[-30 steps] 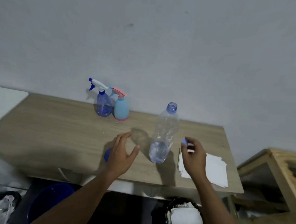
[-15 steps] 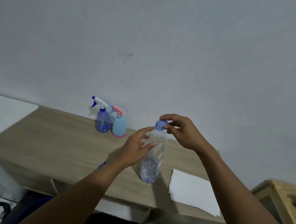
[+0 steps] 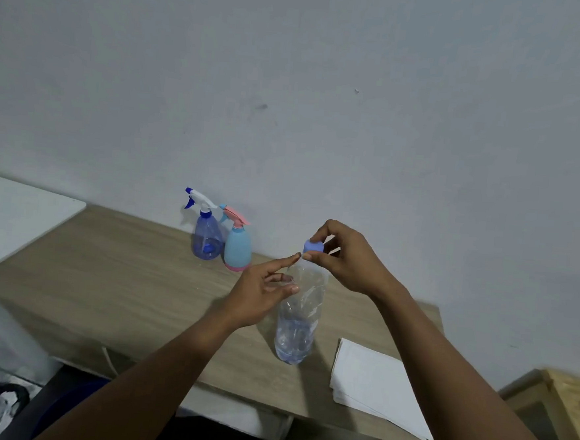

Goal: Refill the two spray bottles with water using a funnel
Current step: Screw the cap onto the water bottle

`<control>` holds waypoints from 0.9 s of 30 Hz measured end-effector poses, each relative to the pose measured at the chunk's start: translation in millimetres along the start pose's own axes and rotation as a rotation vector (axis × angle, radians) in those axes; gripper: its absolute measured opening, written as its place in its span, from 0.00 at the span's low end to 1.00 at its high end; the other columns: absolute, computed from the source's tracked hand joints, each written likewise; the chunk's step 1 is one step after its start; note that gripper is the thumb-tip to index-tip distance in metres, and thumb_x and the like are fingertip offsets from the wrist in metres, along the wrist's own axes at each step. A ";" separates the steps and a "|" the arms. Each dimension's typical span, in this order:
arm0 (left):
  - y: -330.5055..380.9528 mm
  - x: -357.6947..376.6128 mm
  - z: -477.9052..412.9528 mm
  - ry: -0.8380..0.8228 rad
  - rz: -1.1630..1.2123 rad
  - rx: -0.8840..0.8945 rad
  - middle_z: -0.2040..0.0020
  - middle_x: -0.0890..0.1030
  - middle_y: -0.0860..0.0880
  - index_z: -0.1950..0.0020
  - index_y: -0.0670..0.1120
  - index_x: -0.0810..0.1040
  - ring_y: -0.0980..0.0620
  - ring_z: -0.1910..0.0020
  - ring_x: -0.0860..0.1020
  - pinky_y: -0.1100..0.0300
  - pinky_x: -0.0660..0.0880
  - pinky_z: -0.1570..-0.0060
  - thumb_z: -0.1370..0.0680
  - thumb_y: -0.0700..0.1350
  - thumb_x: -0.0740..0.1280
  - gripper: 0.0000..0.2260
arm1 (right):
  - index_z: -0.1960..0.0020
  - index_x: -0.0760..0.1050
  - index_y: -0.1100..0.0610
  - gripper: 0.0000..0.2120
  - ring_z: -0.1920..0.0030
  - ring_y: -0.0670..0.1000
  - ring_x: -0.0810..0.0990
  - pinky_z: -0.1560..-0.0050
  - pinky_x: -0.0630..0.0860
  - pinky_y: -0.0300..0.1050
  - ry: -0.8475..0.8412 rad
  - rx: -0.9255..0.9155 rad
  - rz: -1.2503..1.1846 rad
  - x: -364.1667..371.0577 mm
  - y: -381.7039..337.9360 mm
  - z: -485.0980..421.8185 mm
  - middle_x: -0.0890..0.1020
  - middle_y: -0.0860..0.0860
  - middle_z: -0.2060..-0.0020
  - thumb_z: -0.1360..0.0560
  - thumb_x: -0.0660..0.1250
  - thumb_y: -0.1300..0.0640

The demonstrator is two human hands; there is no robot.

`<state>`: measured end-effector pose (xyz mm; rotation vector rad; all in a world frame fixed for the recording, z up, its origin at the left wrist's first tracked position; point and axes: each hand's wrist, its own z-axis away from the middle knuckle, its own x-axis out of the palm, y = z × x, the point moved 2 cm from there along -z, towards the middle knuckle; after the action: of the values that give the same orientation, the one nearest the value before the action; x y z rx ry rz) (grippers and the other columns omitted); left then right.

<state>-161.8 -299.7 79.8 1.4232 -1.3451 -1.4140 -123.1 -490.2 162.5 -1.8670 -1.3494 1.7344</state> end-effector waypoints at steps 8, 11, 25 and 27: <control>-0.9 0.6 -2.5 0.019 0.002 0.002 0.34 0.79 0.55 0.29 0.56 0.73 0.54 0.40 0.80 0.56 0.79 0.41 0.26 0.43 0.75 0.26 | 0.38 0.78 0.54 0.13 0.48 0.48 0.81 0.53 0.82 0.45 -0.059 0.026 -0.077 1.7 7.9 2.3 0.79 0.48 0.44 0.20 0.67 0.50; 2.3 0.7 -1.4 0.027 0.011 0.014 0.35 0.79 0.57 0.29 0.53 0.73 0.55 0.41 0.81 0.65 0.78 0.45 0.25 0.41 0.74 0.26 | 0.44 0.79 0.55 0.11 0.52 0.48 0.82 0.52 0.79 0.41 0.070 0.040 -0.092 8.3 10.8 2.6 0.82 0.48 0.48 0.24 0.73 0.51; 1.9 1.5 -3.2 0.036 -0.027 -0.003 0.36 0.79 0.58 0.30 0.55 0.73 0.55 0.42 0.81 0.60 0.79 0.43 0.26 0.42 0.75 0.27 | 0.44 0.80 0.53 0.12 0.54 0.45 0.81 0.54 0.77 0.37 0.119 0.045 -0.123 11.9 14.9 3.5 0.81 0.48 0.50 0.25 0.74 0.49; 2.0 1.9 -2.4 0.043 -0.013 0.002 0.37 0.80 0.58 0.30 0.55 0.74 0.55 0.42 0.81 0.62 0.80 0.46 0.26 0.41 0.75 0.26 | 0.37 0.79 0.51 0.14 0.52 0.45 0.81 0.52 0.79 0.40 0.013 0.024 -0.113 9.0 14.5 2.2 0.80 0.47 0.48 0.21 0.69 0.49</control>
<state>-160.1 -302.3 81.6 1.4579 -1.3130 -1.3832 -119.9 -492.1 145.6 -1.7503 -1.3942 1.6733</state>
